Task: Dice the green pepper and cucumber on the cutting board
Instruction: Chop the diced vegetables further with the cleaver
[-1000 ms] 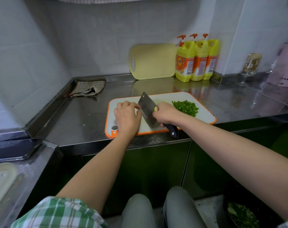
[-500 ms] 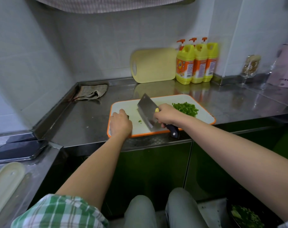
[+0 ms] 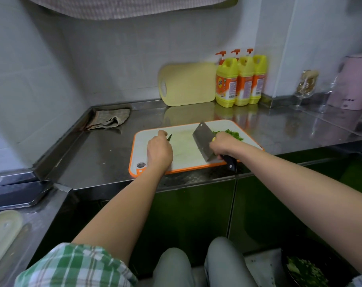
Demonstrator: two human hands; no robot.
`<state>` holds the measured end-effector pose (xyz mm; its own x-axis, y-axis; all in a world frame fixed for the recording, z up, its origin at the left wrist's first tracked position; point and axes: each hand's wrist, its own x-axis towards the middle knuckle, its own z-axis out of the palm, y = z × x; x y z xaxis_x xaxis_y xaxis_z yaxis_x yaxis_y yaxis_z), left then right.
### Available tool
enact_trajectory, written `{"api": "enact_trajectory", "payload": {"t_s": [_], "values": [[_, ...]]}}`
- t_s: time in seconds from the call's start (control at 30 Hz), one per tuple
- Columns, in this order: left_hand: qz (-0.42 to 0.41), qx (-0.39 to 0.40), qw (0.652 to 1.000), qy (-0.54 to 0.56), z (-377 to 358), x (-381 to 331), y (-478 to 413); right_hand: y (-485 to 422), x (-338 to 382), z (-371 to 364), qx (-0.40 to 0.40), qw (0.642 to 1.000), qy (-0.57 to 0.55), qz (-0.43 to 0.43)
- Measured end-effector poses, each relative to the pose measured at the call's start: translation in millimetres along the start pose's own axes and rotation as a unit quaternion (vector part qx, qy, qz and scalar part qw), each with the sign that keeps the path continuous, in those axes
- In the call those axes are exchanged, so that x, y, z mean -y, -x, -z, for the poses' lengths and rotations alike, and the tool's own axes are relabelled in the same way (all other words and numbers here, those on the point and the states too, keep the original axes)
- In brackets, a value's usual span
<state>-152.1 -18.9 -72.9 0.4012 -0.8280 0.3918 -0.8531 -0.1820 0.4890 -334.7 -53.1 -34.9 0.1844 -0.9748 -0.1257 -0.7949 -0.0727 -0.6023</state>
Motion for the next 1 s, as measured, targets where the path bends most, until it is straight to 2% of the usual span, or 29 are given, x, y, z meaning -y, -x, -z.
{"api": "enact_trajectory", "payload": {"t_s": [0.13,0.23,0.33,0.47,0.63,0.77,1.0], "values": [[-0.071,-0.001,0.997,-0.022,-7.7,-6.3,-0.2,-3.9,-2.9,4.7,-0.008,0.999,-0.035,0.026],[-0.095,0.018,0.995,-0.018,-12.1,-3.0,1.5,-2.7,0.7,0.8,0.017,0.998,-0.034,0.055],[-0.121,0.041,0.992,-0.004,-12.2,-2.7,3.1,-4.9,-1.4,1.8,0.038,0.999,-0.006,0.030],[-0.155,0.055,0.986,-0.002,-12.5,-3.4,5.4,-3.6,-2.7,9.6,-0.001,1.000,0.020,0.021],[-0.134,0.074,0.987,-0.052,-11.1,3.2,5.5,4.0,8.9,6.1,-0.004,0.996,0.013,0.089],[-0.088,0.078,0.989,-0.088,-5.7,7.3,7.9,2.0,10.5,-1.7,0.018,0.997,0.040,0.056],[-0.153,0.084,0.984,-0.032,0.9,9.8,3.3,7.3,9.9,3.5,0.019,0.996,0.010,0.083]]}}
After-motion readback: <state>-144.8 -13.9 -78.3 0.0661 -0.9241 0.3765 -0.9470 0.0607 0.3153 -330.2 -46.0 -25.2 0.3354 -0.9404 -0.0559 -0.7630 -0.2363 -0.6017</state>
